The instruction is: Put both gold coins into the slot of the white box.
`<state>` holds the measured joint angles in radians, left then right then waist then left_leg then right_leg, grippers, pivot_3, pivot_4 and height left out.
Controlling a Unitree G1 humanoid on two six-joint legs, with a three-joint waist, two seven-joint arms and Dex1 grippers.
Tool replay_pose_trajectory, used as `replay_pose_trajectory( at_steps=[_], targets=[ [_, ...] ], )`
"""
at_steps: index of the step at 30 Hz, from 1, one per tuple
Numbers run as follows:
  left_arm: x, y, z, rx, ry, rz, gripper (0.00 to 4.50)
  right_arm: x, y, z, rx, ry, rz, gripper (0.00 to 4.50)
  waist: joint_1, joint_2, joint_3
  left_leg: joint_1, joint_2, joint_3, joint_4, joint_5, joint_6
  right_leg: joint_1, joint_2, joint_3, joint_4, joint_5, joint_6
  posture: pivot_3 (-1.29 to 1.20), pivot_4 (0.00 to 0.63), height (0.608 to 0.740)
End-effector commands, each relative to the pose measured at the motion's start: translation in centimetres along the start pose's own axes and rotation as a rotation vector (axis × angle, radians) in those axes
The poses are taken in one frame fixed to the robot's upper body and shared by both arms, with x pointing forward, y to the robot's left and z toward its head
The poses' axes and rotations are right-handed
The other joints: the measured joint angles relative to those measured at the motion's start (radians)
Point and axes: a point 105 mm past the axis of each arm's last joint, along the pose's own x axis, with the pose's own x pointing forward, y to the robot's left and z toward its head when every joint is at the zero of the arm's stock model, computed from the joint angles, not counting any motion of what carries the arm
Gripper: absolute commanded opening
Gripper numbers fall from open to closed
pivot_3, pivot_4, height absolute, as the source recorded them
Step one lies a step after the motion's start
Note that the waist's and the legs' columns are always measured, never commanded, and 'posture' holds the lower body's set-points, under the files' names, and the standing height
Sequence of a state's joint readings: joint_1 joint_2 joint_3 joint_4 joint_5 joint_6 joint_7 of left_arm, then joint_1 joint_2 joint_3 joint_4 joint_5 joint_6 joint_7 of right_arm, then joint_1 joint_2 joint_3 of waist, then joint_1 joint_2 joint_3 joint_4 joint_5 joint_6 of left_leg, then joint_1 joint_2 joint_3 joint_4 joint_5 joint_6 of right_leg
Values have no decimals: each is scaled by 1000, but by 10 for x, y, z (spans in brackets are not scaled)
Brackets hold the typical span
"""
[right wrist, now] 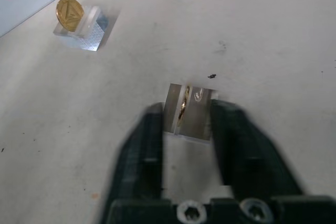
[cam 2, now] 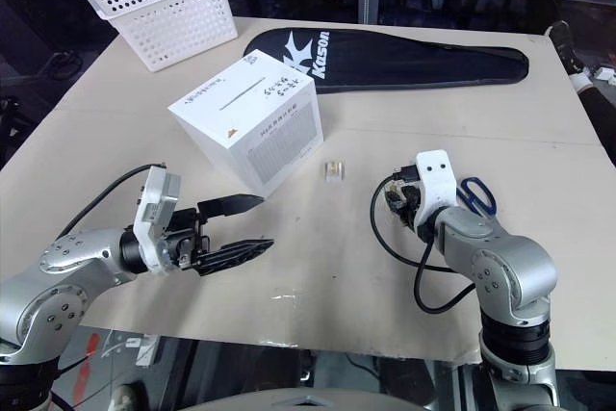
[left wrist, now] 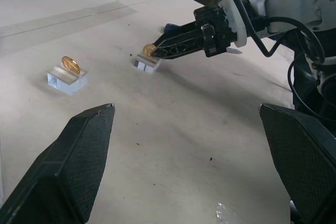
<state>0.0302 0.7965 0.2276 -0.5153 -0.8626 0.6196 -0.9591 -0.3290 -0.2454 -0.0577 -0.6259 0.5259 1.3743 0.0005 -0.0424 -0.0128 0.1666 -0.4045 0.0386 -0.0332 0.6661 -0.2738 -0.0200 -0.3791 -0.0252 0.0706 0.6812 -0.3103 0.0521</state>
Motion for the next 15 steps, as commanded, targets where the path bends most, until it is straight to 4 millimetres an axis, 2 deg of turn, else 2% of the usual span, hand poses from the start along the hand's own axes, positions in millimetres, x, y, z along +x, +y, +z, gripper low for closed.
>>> replay_pose_trajectory(
  at_steps=[1,10,11,15],
  targets=[
    [1,-5,7,35,-23,-18,4500,-4,3,7,-12,-36,9,545,0,0,0,0,0,0,0,0,0,0,0,0,0,0,0,0,150,740],
    [9,-7,18,40,-28,-26,4500,-4,3,6,-2,-33,6,545,0,0,0,0,0,0,0,0,0,0,0,0,0,0,0,0,150,740],
    [10,-6,18,39,-28,-27,4500,-4,3,6,0,-33,4,7,0,0,0,0,0,0,0,0,0,0,0,0,0,0,0,0,150,740],
    [12,-9,23,36,-34,-31,4500,-5,1,6,3,-35,0,7,-1,0,0,0,0,0,0,0,0,0,0,0,0,0,0,0,150,740]
  ],
)
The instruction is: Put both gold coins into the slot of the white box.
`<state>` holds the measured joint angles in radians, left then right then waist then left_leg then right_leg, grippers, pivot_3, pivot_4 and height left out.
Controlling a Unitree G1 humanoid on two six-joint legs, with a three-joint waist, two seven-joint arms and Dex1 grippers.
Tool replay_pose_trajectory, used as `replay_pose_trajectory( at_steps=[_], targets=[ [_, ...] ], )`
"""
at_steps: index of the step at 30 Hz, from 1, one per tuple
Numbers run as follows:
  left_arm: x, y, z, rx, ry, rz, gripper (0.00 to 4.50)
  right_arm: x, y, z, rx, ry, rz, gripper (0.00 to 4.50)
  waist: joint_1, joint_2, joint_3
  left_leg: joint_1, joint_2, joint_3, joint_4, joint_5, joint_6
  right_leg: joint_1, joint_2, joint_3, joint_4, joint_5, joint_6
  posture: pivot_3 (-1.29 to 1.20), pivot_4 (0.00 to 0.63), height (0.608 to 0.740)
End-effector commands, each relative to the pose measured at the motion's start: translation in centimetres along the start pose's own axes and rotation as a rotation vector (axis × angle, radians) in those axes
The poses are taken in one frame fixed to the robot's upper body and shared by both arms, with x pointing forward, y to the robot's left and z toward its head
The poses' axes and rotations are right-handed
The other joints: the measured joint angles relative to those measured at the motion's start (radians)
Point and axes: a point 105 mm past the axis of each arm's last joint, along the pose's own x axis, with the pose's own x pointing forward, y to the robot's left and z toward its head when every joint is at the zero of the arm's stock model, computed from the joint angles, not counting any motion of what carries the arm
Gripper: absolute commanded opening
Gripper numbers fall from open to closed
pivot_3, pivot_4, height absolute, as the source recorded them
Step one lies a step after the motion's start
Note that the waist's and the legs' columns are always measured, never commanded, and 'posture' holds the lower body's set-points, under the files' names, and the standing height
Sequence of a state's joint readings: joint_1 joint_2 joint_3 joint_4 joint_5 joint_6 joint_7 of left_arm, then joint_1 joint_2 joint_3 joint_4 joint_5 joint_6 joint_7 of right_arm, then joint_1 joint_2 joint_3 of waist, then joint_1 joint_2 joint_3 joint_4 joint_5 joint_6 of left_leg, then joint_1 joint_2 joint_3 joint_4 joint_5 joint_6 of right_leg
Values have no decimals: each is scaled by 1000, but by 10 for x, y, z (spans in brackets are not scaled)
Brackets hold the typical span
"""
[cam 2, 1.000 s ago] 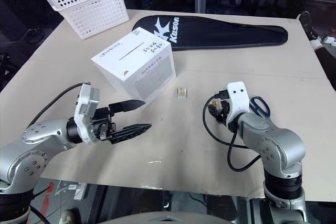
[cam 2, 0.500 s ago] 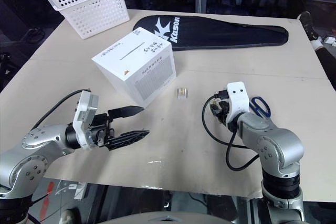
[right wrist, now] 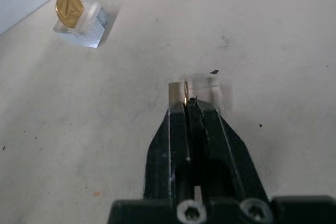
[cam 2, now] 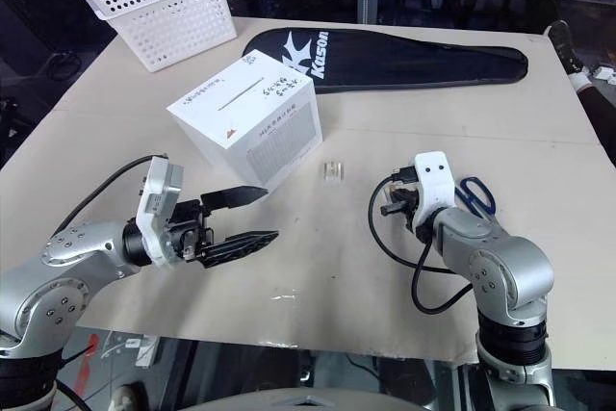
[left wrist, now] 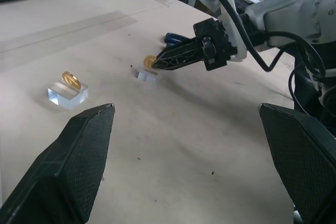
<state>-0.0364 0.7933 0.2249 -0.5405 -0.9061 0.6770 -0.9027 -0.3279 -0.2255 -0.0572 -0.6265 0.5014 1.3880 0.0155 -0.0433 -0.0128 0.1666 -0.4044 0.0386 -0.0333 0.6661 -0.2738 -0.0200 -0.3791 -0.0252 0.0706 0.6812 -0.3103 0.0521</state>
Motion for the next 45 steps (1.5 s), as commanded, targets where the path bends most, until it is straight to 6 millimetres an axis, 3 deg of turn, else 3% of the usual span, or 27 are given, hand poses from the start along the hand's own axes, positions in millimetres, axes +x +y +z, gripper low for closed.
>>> replay_pose_trajectory(
  at_steps=[1,5,12,15,18,20,21,22,24,35,45],
  targets=[
    [6,-10,10,20,-19,-33,4500,-7,-1,8,-7,-46,-4,7,1,0,0,0,0,0,0,0,0,0,0,0,0,0,0,0,150,740],
    [10,-12,17,1,-35,-43,4500,-12,0,12,-10,-80,16,7,2,0,0,0,0,0,0,0,0,0,0,0,0,0,0,0,150,740],
    [22,-17,24,-88,-63,-166,4500,-59,32,39,-83,-262,393,7,2,1,1,-2,0,-1,1,0,0,0,0,-2,-1,0,0,0,150,740],
    [25,-20,24,-104,-56,-228,3648,-74,46,41,-122,-271,543,0,-1,1,1,-1,0,-1,1,0,0,0,0,-2,0,0,0,0,150,740],
    [29,-17,24,-95,-55,-245,2379,-83,58,41,-142,-269,637,0,1,1,1,-1,0,-1,1,0,0,1,1,-2,0,0,0,0,150,740],
    [30,-18,25,-115,-58,-288,2379,-87,65,39,-152,-262,686,0,2,1,1,-1,0,0,1,0,0,1,1,-2,0,0,0,0,150,740],
    [30,-17,25,-118,-60,-295,1834,-88,68,39,-161,-264,695,0,2,1,1,-1,0,0,1,0,0,1,1,-2,0,0,0,0,150,740],
    [31,-15,25,-117,-63,-295,1782,-89,70,39,-168,-267,700,0,2,1,1,-1,0,0,1,0,0,1,1,-2,0,0,0,0,150,740],
    [31,-13,23,-100,-62,-288,1105,-91,74,40,-169,-279,722,0,1,1,1,-2,0,0,1,0,0,1,0,-2,-1,0,0,0,150,740],
    [33,-14,22,-88,-68,-336,1105,-100,89,37,-201,-263,836,0,3,1,1,-3,0,-1,2,0,0,0,0,-3,-1,0,0,0,150,740],
    [36,-18,22,-92,-67,-366,1105,-93,95,37,-259,-235,916,0,3,0,2,-3,0,-1,3,0,0,0,0,-3,-1,0,0,0,150,740]
  ],
)
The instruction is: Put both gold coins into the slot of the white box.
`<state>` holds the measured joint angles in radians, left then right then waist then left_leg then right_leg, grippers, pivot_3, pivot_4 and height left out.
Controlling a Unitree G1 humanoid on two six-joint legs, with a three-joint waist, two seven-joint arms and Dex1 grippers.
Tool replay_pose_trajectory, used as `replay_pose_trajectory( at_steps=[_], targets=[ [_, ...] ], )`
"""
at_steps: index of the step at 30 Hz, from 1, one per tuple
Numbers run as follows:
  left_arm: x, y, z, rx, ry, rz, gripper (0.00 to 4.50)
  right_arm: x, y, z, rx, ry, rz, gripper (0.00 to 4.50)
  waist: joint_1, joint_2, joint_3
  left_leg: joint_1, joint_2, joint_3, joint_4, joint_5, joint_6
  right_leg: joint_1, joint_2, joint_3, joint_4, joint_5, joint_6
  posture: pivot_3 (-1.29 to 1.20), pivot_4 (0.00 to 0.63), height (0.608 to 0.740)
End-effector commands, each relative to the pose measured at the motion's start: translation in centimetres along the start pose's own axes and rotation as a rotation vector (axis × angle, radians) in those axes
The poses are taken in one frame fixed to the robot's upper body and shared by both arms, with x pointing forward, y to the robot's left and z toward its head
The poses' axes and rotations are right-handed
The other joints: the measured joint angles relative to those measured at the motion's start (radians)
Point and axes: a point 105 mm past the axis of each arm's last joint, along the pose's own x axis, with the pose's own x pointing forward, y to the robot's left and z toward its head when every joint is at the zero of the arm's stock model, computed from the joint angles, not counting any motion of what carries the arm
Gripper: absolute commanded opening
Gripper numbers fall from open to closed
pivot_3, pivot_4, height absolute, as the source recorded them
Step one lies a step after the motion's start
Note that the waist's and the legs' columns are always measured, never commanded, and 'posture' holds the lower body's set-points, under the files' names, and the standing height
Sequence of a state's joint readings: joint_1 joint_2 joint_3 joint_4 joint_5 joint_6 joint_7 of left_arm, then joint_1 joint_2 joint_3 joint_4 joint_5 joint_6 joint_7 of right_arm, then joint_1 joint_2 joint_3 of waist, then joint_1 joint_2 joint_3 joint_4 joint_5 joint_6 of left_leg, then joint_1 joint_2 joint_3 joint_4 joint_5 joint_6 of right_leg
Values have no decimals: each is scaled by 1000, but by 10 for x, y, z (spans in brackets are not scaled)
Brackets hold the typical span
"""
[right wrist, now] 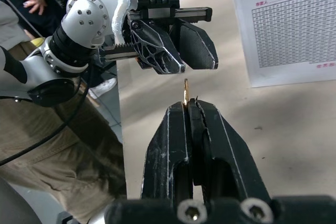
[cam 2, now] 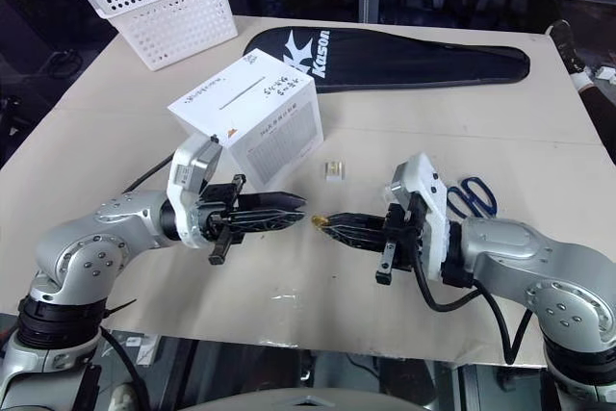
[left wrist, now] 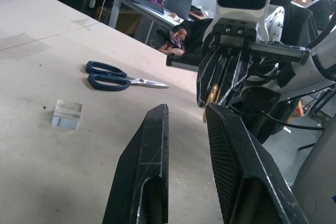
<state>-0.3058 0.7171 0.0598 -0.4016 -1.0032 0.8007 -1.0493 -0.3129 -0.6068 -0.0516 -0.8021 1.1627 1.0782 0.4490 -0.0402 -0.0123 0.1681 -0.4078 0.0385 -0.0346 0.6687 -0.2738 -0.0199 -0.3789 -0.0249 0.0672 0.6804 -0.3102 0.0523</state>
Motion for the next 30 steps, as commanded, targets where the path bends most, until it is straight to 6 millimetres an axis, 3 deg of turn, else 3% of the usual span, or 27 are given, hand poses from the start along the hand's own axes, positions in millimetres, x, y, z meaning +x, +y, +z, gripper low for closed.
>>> replay_pose_trajectory(
  at_steps=[1,15,30],
  targets=[
    [2,-5,2,21,0,-34,1105,2,4,9,-52,-22,40,0,0,0,0,0,0,0,0,0,0,0,0,0,0,0,0,0,150,740],
    [8,-6,2,21,8,-58,1105,10,5,21,-76,-29,90,0,2,0,0,-1,0,-1,0,0,0,0,0,-2,0,0,0,0,150,740],
    [16,-10,20,21,-14,-65,1105,7,1,14,-32,-13,51,0,2,0,0,-2,0,-2,1,0,0,-1,0,-3,0,0,0,0,150,740]
  ],
)
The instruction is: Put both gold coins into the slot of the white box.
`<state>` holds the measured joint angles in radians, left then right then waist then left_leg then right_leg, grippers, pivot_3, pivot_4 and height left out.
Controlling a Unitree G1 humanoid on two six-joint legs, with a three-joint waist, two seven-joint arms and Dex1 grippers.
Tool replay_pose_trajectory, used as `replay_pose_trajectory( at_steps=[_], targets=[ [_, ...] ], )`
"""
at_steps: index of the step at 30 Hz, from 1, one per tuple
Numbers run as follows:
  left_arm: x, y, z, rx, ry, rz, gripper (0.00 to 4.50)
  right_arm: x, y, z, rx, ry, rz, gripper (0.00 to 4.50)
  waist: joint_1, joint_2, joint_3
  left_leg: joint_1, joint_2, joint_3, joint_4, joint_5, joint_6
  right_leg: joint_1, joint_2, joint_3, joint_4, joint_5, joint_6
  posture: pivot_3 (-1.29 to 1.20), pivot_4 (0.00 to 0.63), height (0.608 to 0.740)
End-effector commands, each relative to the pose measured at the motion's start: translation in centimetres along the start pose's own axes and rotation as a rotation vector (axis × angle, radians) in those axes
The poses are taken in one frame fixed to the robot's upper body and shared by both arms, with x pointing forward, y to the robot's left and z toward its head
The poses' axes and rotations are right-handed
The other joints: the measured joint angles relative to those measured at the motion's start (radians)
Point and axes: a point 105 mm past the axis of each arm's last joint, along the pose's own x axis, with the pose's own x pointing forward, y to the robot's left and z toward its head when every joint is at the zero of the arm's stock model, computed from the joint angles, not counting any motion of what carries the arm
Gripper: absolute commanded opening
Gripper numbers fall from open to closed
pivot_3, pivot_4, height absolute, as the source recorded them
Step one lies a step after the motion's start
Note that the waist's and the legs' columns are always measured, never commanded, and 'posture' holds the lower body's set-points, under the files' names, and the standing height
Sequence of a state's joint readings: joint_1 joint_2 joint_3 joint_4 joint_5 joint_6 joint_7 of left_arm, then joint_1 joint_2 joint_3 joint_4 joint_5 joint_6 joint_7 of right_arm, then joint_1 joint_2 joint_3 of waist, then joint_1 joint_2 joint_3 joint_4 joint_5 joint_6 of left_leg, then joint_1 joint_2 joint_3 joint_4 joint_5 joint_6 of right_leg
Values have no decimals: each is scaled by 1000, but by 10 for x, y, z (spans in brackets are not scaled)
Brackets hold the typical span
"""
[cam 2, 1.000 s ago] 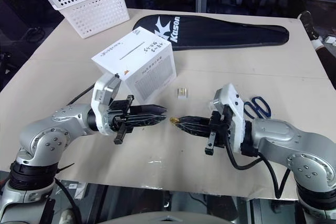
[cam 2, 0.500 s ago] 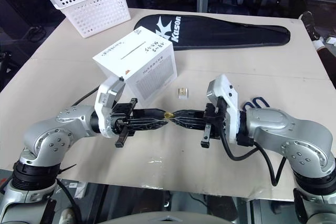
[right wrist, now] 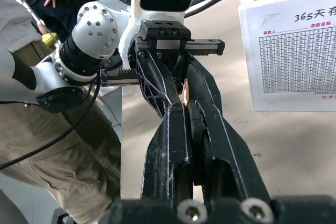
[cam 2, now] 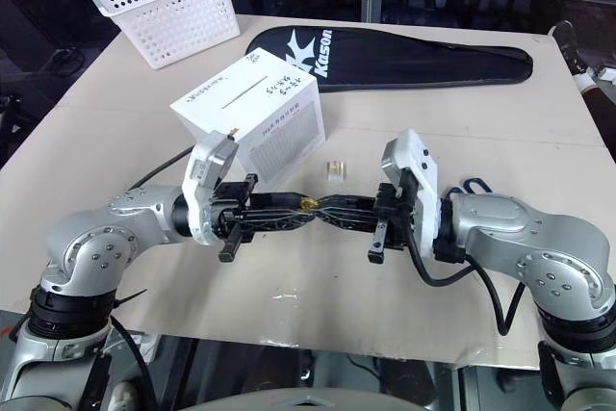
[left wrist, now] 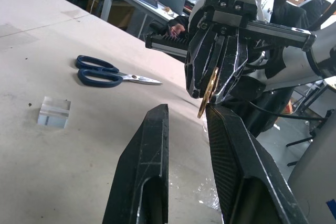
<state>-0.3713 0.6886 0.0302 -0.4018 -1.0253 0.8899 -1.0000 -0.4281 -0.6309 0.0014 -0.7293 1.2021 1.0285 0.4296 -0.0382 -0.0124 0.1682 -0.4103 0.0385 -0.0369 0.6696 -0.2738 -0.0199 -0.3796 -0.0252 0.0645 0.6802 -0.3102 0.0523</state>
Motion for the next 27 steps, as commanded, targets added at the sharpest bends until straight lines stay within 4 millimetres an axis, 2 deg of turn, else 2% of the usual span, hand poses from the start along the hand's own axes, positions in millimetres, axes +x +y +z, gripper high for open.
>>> replay_pose_trajectory(
  at_steps=[1,17,27],
  targets=[
    [3,-12,18,63,-39,-46,1105,-1,7,-5,8,15,14,0,0,0,0,0,0,0,0,0,0,0,0,0,0,0,0,0,150,740],
    [0,-14,18,37,-43,-57,1105,-6,8,-12,31,13,0,0,0,0,0,0,0,0,1,0,0,0,0,-1,0,0,0,0,150,740],
    [-5,-13,2,16,6,-56,1105,-7,11,-7,28,-9,18,0,0,0,0,0,0,0,1,0,0,0,0,-1,0,0,0,0,150,740]
  ],
)
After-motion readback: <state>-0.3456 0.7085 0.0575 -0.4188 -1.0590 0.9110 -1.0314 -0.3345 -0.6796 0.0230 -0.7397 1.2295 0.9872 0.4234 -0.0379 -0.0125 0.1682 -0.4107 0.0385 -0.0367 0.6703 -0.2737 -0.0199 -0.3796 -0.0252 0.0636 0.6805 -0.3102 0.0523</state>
